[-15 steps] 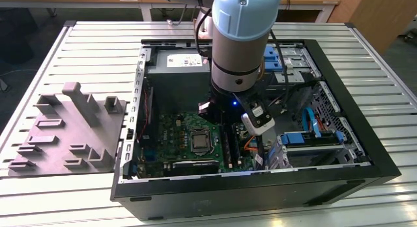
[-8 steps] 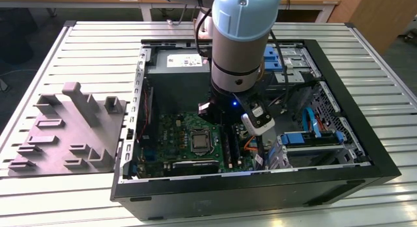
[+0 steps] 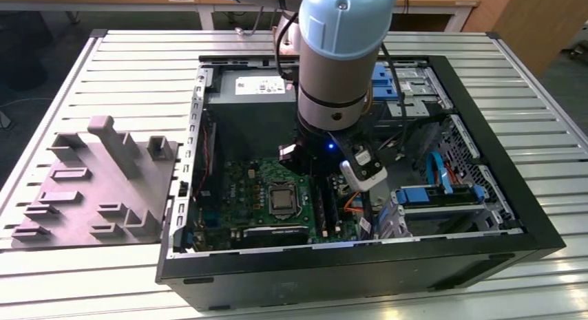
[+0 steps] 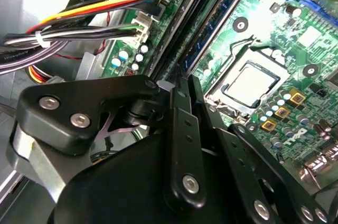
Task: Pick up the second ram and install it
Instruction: 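Insert the second ram into the second slot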
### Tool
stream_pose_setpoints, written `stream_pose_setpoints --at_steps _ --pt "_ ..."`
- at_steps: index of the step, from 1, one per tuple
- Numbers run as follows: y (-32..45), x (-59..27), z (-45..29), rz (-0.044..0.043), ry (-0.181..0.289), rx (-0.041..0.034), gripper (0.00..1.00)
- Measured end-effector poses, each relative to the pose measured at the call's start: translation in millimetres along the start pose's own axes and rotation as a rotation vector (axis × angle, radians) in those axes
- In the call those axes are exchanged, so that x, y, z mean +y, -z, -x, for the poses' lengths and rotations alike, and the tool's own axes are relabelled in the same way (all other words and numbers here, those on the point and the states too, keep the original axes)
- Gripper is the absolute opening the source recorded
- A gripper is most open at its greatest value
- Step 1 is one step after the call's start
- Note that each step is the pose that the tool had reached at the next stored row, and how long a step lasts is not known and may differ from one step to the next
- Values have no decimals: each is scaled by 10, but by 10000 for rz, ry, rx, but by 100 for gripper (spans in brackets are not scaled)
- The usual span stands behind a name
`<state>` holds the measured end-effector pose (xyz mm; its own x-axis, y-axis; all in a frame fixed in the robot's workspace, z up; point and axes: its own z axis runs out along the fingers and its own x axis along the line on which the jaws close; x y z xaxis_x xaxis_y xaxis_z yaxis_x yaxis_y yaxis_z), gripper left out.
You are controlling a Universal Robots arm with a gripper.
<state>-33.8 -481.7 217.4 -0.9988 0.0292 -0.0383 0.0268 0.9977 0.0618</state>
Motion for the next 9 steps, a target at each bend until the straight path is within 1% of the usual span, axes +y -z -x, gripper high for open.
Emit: stream_pose_setpoints --at_steps 6,9 --pt "0 0 1 5 1 1 18" --pt "24 1 2 3 1 2 18"
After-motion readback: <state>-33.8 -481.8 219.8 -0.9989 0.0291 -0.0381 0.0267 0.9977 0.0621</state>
